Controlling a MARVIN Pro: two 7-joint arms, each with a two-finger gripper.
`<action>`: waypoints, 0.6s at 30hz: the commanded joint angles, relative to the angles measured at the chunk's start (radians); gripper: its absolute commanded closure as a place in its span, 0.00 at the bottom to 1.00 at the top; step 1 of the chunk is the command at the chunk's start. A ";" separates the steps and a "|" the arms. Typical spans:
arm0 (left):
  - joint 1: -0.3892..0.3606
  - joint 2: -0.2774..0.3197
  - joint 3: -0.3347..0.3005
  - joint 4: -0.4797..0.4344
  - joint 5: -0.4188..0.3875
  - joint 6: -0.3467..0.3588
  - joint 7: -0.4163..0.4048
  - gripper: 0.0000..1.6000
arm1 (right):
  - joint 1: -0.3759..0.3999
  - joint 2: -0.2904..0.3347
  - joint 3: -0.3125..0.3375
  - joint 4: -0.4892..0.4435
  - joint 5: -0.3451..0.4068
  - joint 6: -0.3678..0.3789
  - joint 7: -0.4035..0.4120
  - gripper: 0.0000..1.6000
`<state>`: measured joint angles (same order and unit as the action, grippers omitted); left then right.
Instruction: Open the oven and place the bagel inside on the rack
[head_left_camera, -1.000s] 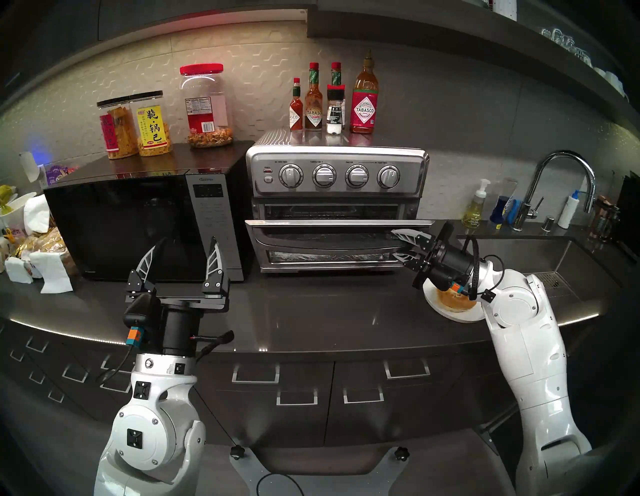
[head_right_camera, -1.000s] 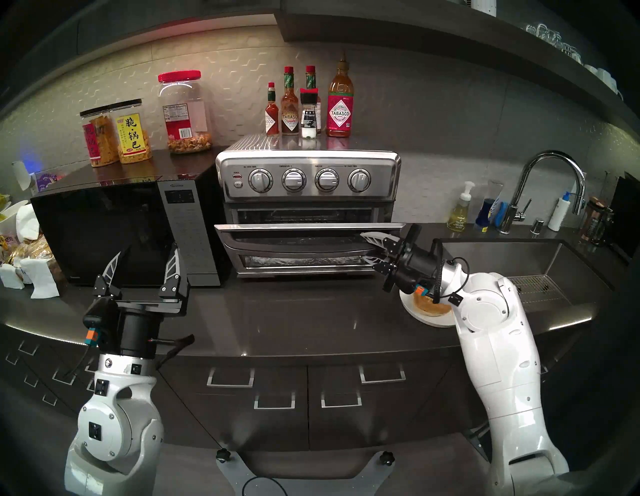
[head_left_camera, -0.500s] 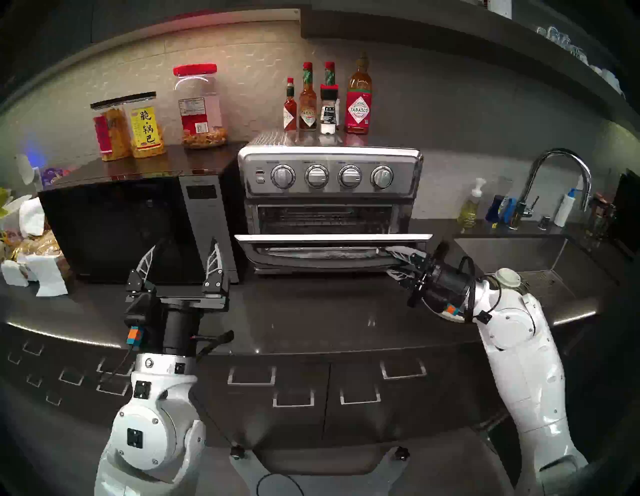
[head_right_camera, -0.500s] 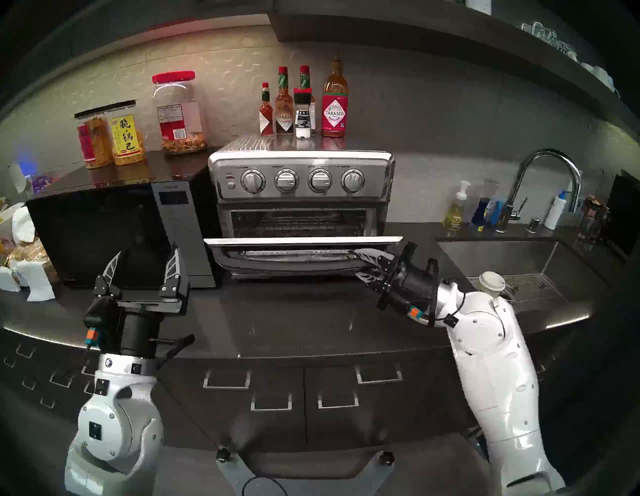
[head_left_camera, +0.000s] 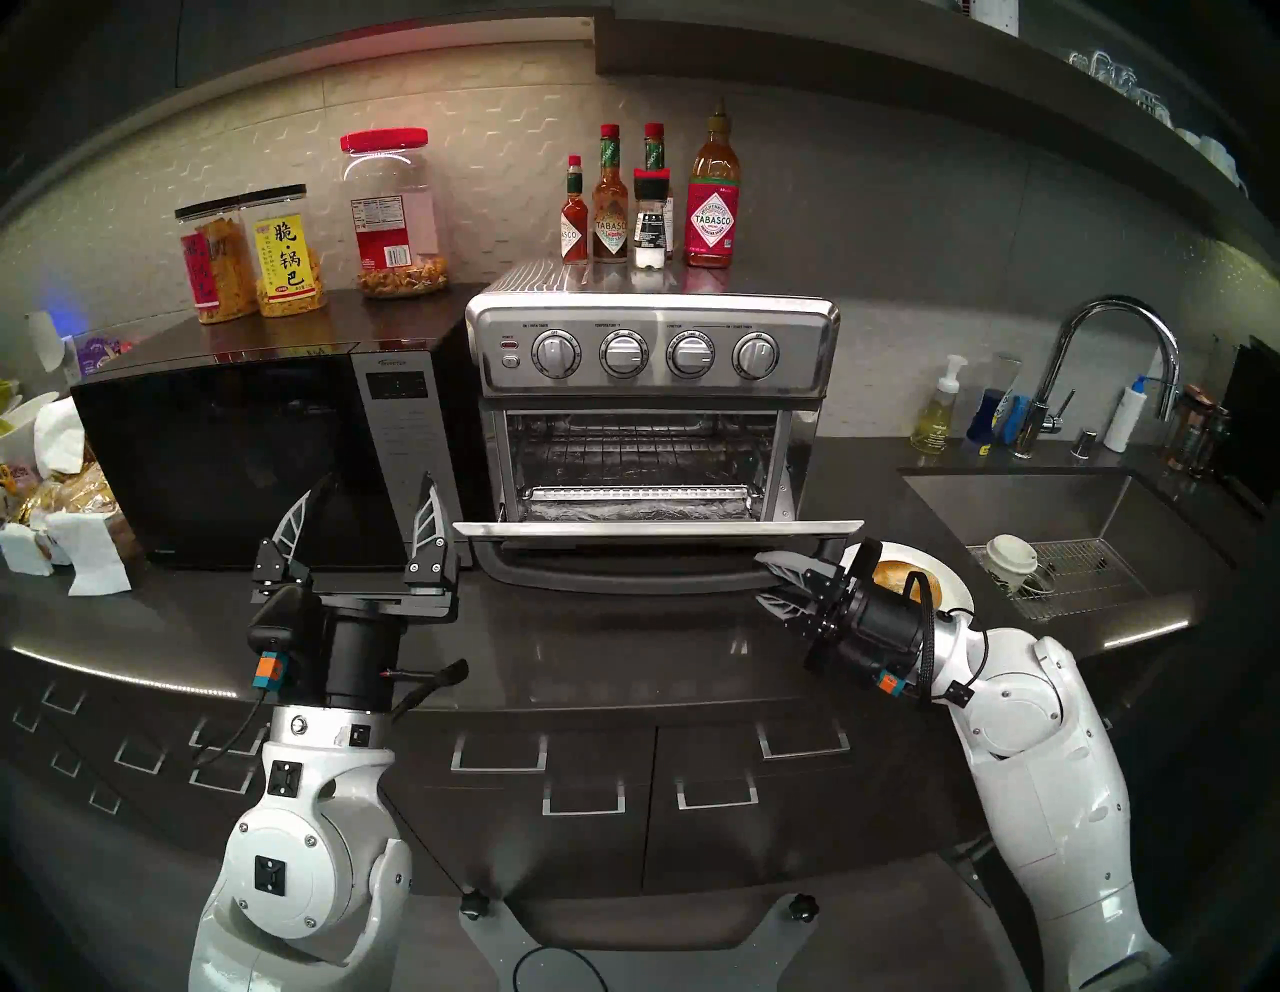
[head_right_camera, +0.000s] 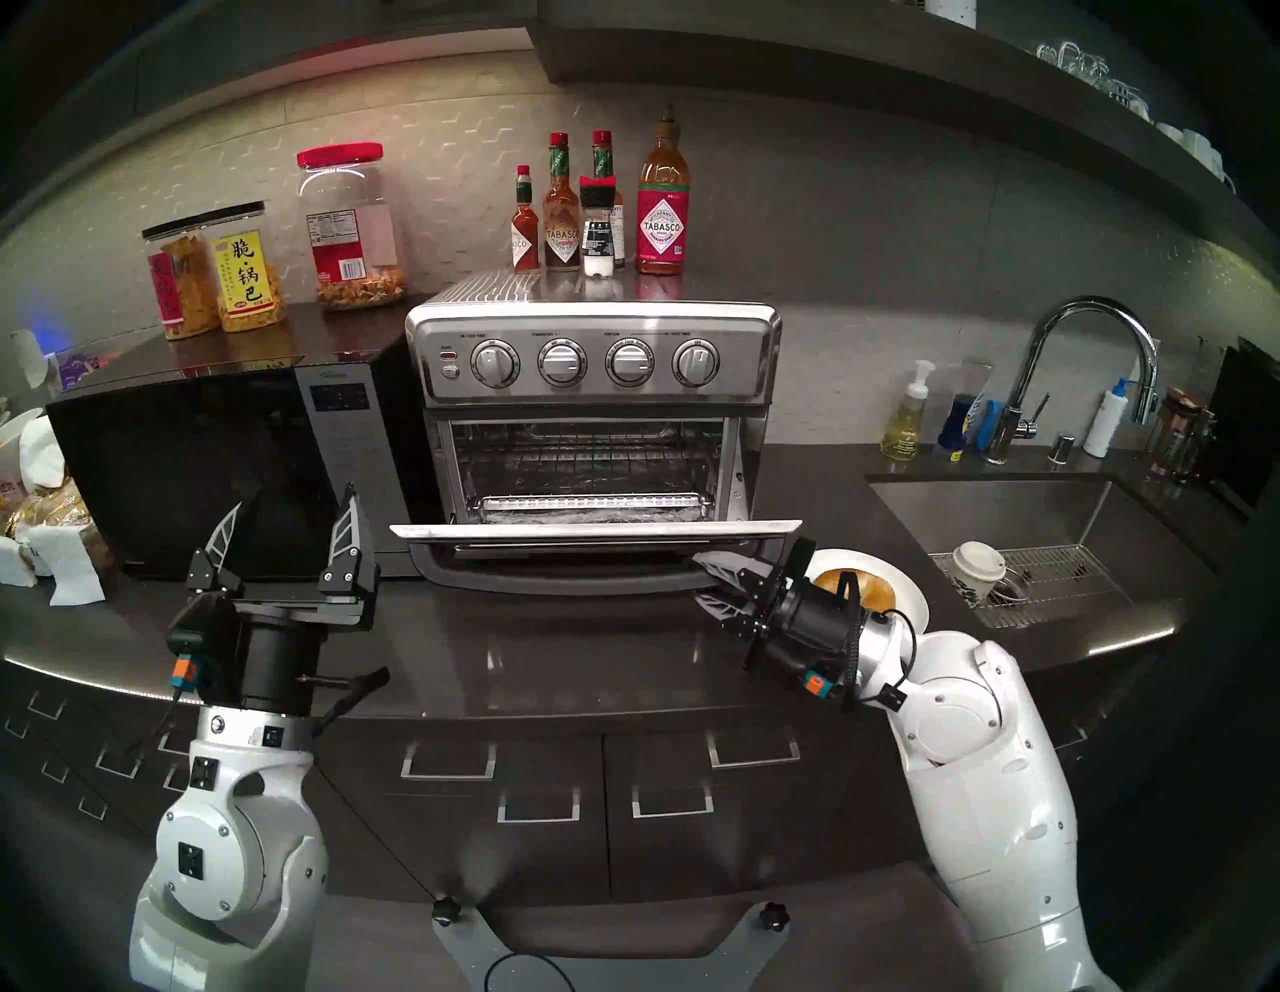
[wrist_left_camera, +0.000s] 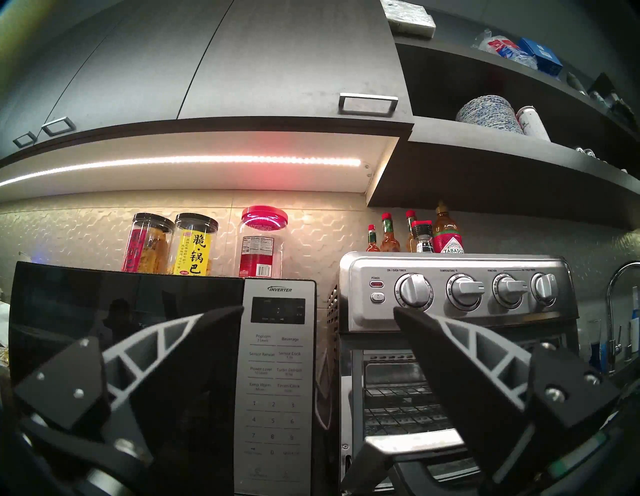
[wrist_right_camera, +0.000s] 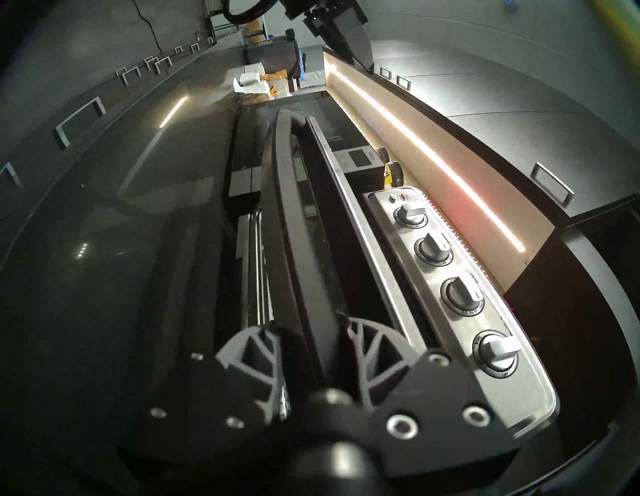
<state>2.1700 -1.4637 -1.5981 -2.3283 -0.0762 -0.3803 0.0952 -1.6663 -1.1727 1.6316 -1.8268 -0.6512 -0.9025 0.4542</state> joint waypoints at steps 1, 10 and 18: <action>0.000 0.001 0.001 -0.018 0.001 -0.004 -0.001 0.00 | -0.102 -0.033 -0.067 -0.109 -0.023 -0.057 -0.042 1.00; 0.001 0.001 0.001 -0.019 0.001 -0.004 -0.001 0.00 | -0.219 -0.027 -0.028 -0.162 -0.103 -0.057 -0.098 1.00; 0.001 0.001 0.001 -0.019 0.001 -0.004 -0.001 0.00 | -0.277 -0.009 -0.006 -0.191 -0.139 -0.057 -0.144 1.00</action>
<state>2.1697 -1.4638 -1.5981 -2.3282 -0.0762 -0.3803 0.0952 -1.8376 -1.1829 1.6357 -1.9122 -0.7875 -0.8977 0.3648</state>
